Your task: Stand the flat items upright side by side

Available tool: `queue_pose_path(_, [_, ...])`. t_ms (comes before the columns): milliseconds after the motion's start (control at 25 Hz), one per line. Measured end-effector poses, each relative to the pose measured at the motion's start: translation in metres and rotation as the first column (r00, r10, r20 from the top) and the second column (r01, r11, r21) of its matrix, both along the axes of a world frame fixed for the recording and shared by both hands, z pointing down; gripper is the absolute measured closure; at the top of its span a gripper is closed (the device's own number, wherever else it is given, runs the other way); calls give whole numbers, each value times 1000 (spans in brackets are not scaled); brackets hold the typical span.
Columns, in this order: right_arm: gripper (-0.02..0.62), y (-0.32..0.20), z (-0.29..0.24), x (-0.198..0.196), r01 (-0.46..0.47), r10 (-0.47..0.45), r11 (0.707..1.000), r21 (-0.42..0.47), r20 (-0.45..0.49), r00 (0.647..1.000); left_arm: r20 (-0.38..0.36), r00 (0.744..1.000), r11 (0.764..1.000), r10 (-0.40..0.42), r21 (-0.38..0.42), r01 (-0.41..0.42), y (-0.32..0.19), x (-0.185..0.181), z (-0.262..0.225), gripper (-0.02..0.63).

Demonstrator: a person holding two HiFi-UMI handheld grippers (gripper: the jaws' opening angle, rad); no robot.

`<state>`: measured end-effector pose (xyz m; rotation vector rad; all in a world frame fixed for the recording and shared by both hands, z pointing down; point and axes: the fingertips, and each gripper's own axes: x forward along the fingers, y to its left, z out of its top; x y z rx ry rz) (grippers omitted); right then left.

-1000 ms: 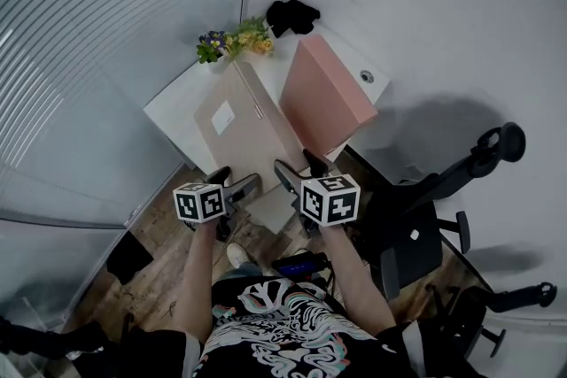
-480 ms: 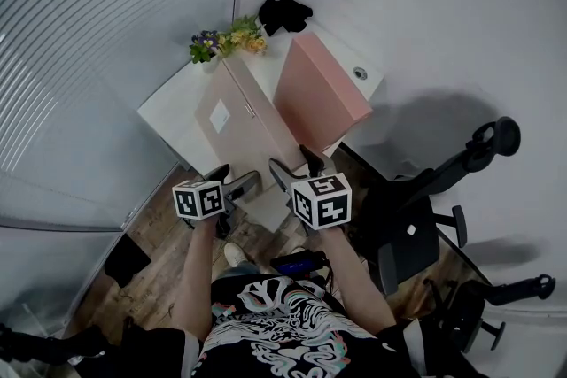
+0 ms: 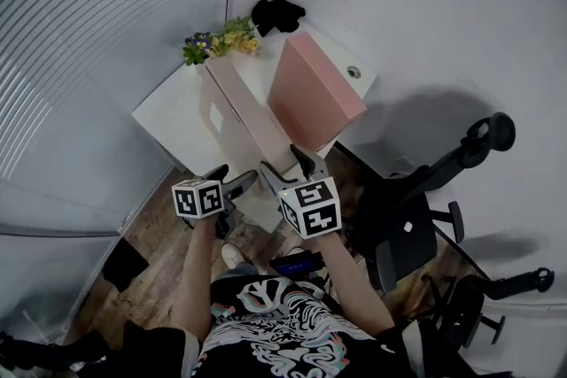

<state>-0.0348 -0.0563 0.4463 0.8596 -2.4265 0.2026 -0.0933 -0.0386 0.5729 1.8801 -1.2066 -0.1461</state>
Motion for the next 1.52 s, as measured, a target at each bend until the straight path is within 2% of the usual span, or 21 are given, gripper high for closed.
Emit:
queue_pose_path(240, [296,-1,-2,3,-11,11,1000,4,9,1000,-6,999,999,-36,-3,36,1,1,-3,201])
queue_pose_path(480, [295,4,-3,6,44,-44,999,12,22,999,17,994,994,-111,7,111,6,2,-13,212])
queue_pose_path(680, [293,8,-6,9,87,-87,996,-6,36,996,-11,985,984,-174,37,174,14,1,-32,212])
queue_pose_path(840, [291,6,-10,12,126,-125,992,-12,49,991,-62,973,972,-222,65,225,12,6,-46,212])
queue_pose_path(1040, [290,10,-15,12,181,-180,983,-13,52,982,-70,962,959,-263,89,269,19,10,-55,212])
queue_pose_path(1320, [286,7,-23,10,216,-214,976,-26,56,975,-84,950,946,-300,107,307,20,0,-59,212])
queue_pose_path(1520, [285,0,-29,-5,236,-229,968,-86,81,970,-113,956,951,-272,121,285,10,-14,-60,213])
